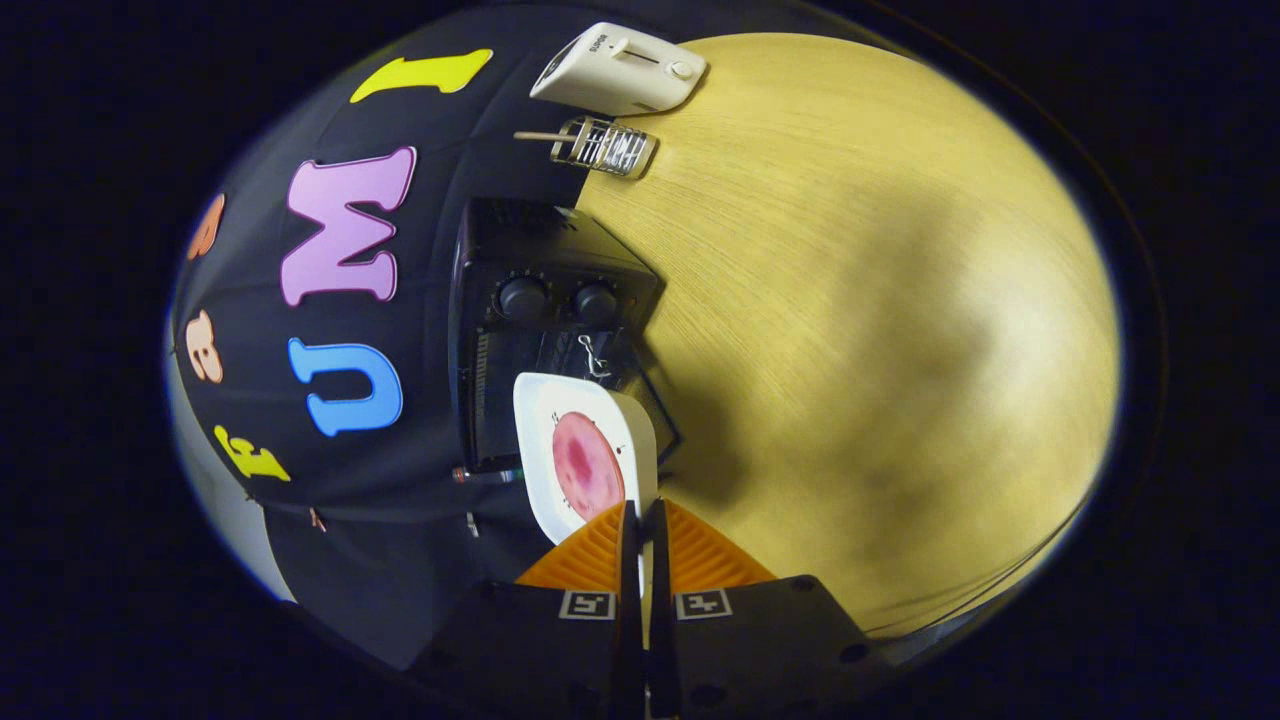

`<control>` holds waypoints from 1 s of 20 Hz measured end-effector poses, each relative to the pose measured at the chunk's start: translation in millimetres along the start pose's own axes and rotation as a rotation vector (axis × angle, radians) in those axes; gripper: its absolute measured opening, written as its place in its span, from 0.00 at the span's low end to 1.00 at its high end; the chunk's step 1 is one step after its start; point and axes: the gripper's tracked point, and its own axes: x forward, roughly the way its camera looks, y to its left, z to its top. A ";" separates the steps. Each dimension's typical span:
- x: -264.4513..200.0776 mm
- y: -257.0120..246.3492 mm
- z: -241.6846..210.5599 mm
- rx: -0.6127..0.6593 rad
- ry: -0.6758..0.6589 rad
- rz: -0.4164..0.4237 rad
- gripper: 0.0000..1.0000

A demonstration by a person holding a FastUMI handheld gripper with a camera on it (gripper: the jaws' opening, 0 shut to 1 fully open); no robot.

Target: Open the toaster oven, put the food inside, and close the toaster oven door.

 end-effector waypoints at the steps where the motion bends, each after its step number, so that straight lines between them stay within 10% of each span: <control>1: 13.7 6.5 -8.7 0.053 -0.019 0.006 0.08; 20: 196.8 112.0 6.9 0.336 -0.390 0.000 0.07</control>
